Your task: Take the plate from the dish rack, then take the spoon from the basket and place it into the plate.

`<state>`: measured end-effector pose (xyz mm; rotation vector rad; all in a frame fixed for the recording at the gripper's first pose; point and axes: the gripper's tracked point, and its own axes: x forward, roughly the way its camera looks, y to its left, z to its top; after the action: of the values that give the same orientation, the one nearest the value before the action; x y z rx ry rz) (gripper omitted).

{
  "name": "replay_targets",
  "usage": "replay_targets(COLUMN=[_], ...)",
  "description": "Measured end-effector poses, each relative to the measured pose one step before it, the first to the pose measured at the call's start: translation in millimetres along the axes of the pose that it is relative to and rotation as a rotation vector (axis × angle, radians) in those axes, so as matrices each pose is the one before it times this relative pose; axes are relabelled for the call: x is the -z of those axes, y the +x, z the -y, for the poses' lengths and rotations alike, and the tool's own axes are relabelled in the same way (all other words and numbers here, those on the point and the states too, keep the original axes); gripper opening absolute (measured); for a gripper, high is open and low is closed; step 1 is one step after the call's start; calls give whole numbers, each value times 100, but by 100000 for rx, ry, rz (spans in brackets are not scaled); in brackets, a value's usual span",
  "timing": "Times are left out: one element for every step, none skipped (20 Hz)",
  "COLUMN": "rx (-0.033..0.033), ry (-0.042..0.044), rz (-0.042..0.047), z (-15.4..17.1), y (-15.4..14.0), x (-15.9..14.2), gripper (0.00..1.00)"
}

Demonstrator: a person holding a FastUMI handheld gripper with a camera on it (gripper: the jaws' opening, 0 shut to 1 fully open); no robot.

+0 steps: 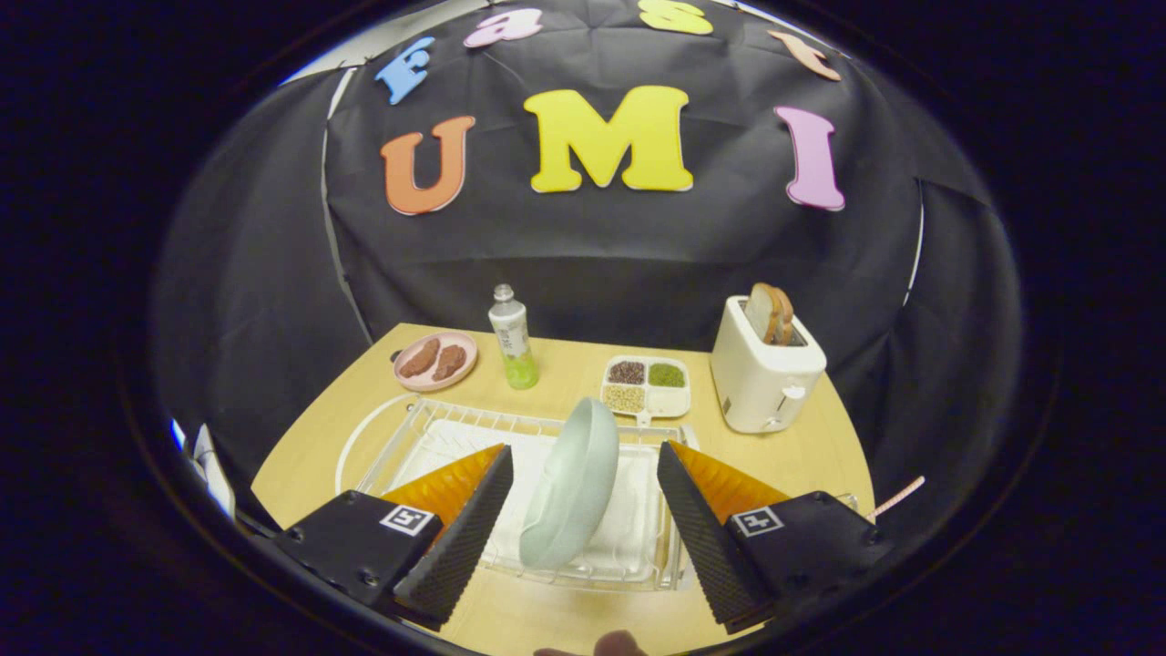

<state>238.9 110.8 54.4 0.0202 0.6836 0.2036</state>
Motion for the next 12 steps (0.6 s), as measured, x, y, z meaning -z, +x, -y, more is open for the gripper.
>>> replay_targets(rx=[337, 315, -1023, -256, 47, 35, -142, 165, 486, 1618, 2371, 2306], ry=[2535, 2204, 1448, 1031, 609, 491, 138, 603, 835, 175, 227, 632], rz=[-3151, -3085, -2709, -2913, -2232, -1874, -1847, -1923, -1731, -2323, -2127, -2065], z=[256, 127, -162, -194, -139, -221, -434, -377, -112, -93, 142, 16], y=[1333, 1067, 895, 997, 686, 550, 614, 651, 379, 475, 392, 158], x=[440, 429, 397, 452, 196, 146, 311, 227, 314, 244, 390, 245], gripper=[100, 100, 100, 100, 99, 99, 97, 95, 93, 89, 86, 79])
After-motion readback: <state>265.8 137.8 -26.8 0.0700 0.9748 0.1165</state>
